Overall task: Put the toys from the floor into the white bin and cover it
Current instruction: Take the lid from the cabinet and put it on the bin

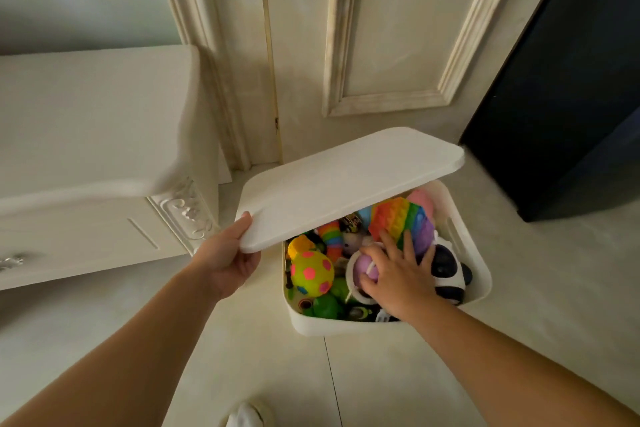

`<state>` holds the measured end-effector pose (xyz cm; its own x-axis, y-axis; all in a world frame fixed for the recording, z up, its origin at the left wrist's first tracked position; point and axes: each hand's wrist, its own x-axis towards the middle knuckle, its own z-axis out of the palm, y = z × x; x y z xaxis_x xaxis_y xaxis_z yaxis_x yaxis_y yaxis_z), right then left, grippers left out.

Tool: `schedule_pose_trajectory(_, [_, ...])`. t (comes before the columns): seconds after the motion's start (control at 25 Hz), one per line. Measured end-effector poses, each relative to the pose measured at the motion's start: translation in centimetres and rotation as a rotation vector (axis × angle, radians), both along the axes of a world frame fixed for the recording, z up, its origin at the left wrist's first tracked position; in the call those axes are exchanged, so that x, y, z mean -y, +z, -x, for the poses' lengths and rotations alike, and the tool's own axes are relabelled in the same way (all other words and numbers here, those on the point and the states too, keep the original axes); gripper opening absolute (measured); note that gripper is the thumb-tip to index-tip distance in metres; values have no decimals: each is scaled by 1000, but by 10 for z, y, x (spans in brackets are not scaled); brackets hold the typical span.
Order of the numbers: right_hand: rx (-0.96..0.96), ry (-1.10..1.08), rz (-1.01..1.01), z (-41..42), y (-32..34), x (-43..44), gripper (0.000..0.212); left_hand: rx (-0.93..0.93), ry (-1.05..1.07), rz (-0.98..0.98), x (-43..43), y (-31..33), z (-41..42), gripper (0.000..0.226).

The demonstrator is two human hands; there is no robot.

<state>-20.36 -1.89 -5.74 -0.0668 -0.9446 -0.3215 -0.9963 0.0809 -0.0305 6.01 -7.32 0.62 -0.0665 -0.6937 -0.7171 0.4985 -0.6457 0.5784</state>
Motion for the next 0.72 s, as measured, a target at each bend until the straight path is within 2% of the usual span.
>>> schedule_pose_trajectory(0.04, [14, 9, -50, 4, 1, 1, 55, 28, -19, 0, -1, -1, -2, 20])
schedule_pose_trajectory(0.12, [195, -6, -67, 7, 13, 8, 54, 46, -59, 11, -5, -4, -1, 21])
schedule_pose_trajectory(0.2, [322, -15, 274, 7, 30, 8, 48, 32, -77, 19, -10, -5, 3, 19])
schedule_pose_trajectory(0.24, [300, 21, 444, 4, 34, 2, 46, 18, -78, 25, -12, -4, 5, 18])
schedule_pose_trajectory(0.28, [289, 95, 502, -5, 35, -7, 47, 5, -73, 32, -12, -3, 6, 18])
schedule_pose_trajectory(0.36, [262, 293, 335, -41, 33, -27, 56, -8, -64, 47, -13, 2, 8, 19])
schedule_pose_trajectory(0.44, [222, 332, 133, -74, 22, -32, 59, -8, -74, 65, -15, 8, 11, 18])
schedule_pose_trajectory(0.52, [191, 277, 128, -86, 16, -24, 59, -15, -76, 84, -16, 10, 11, 19])
schedule_pose_trajectory(0.64, [237, 55, 147, -67, 10, -20, 53, -7, -73, 87, -17, 12, 9, 20])
schedule_pose_trajectory(0.72, [231, 20, 74, -54, 8, -16, 49, 9, -72, 82, -18, 12, 10, 20])
